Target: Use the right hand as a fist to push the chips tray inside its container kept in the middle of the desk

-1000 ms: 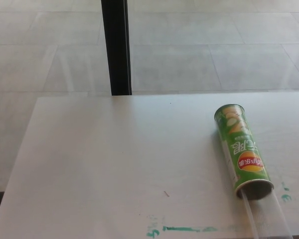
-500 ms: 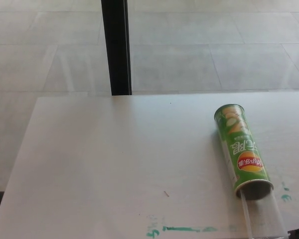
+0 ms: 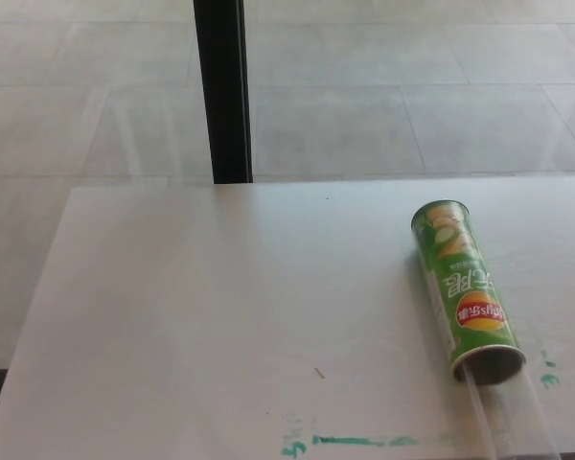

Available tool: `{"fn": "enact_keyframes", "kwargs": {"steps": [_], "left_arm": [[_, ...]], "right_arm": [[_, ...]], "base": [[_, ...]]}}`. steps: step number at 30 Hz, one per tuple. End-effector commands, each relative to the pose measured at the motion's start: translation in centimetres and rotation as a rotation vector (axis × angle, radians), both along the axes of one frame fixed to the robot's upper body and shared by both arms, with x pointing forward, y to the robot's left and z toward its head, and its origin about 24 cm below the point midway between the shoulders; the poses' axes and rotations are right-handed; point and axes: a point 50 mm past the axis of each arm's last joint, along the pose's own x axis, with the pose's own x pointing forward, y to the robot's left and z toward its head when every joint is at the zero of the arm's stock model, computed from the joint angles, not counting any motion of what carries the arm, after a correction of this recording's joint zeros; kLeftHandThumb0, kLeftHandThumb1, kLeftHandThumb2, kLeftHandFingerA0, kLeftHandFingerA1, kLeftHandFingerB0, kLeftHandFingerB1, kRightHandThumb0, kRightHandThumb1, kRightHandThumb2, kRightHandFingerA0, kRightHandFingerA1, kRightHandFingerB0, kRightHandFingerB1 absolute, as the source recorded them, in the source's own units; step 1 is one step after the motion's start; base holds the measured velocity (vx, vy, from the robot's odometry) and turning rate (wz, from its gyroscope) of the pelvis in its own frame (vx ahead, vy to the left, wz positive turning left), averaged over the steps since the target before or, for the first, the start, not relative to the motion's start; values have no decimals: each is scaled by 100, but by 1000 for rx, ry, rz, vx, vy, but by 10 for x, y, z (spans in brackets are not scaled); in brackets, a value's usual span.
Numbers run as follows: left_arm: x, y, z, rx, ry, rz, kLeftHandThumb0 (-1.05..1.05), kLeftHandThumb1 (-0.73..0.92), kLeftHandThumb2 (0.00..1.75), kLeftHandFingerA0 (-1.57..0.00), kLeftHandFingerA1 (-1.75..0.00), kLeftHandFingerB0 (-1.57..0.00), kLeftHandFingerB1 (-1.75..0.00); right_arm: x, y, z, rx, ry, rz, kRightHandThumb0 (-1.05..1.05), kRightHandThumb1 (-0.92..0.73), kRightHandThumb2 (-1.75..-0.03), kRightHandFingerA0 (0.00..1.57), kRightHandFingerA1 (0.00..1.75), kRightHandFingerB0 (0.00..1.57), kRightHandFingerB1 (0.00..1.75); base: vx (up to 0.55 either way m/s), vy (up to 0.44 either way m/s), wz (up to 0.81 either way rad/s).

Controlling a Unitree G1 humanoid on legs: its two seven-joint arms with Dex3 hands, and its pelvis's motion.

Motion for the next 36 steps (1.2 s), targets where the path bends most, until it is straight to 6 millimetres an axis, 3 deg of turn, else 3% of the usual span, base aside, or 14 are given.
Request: {"fn": "enact_keyframes", "kwargs": {"steps": [1, 2, 3, 5, 8, 9, 10, 11, 12, 14, 15, 16, 30, 36], "left_arm": [[-1, 7, 7, 21, 8, 13, -71, 92, 70, -50, -63, -40, -49], [-1, 7, 7, 21, 7, 13, -71, 92, 70, -50, -63, -40, -49], [0, 7, 7, 16, -5, 22, -70, 92, 70, -48, -61, -38, -48], [-1, 7, 6, 12, -14, 34, -69, 92, 68, -50, -63, -39, -48], [1, 6, 6, 19, -8, 23, -71, 92, 69, -50, -62, -40, -48], [1, 6, 6, 14, -6, 29, -77, 76, 88, -48, -65, -38, -53], [1, 6, 6, 15, 0, 33, -71, 92, 67, -54, -62, -45, -48], [1, 6, 6, 21, 9, 37, -71, 92, 67, -54, -62, -45, -48], [1, 6, 6, 13, -12, 33, -70, 92, 69, -50, -62, -40, -47], [0, 6, 6, 16, -13, 19, -69, 92, 70, -52, -60, -40, -47], [1, 6, 6, 23, -3, 13, -76, 79, 84, -51, -63, -38, -52], [0, 6, 6, 28, 18, -14, -71, 92, 72, -51, -59, -39, -48], [-2, 5, 5, 15, 4, 20, -69, 92, 69, -52, -60, -42, -48], [-1, 5, 5, 9, -23, 20, -71, 92, 69, -49, -62, -39, -49]], "right_arm": [[-5, -3, 5, -58, 49, -15, -65, -76, -63, 86, 81, 55, 43], [-5, -3, 5, -57, 49, -14, -65, -76, -63, 86, 81, 55, 43], [-6, -2, 7, -56, 47, -7, -67, -77, -63, 86, 94, 55, 43], [-7, -1, 9, -40, 54, -6, -66, -77, -63, 84, 81, 54, 43], [-6, 4, 13, -29, 51, 11, -67, -78, -64, 85, 81, 55, 42], [-5, 6, 14, -32, 49, 18, -67, -78, -64, 85, 86, 55, 42], [-5, 7, 14, -24, 47, 22, -66, -78, -64, 85, 83, 55, 43], [-5, 8, 15, -9, 46, 24, -66, -78, -64, 85, 83, 55, 43], [-5, 9, 15, -12, 34, 34, -67, -77, -63, 88, 99, 56, 43], [-1, 12, 17, -20, 21, 41, -67, -78, -63, 88, 94, 57, 42], [1, 12, 16, -29, 22, 38, -67, -78, -63, 88, 90, 56, 41], [3, 12, 17, -33, 28, 31, -67, -79, -64, 86, 85, 54, 41], [25, 16, 12, 4, -53, 30, -66, -78, -63, 90, 108, 53, 41], [32, 14, 11, 6, -80, 25, -65, -79, -64, 87, 99, 51, 41]], "base": [[0, 0, 0], [0, 0, 0], [0, 0, 0], [0, 0, 0], [0, 0, 0], [0, 0, 0], [0, 0, 0], [0, 0, 0], [0, 0, 0], [0, 0, 0], [0, 0, 0], [0, 0, 0], [0, 0, 0], [0, 0, 0]]}}
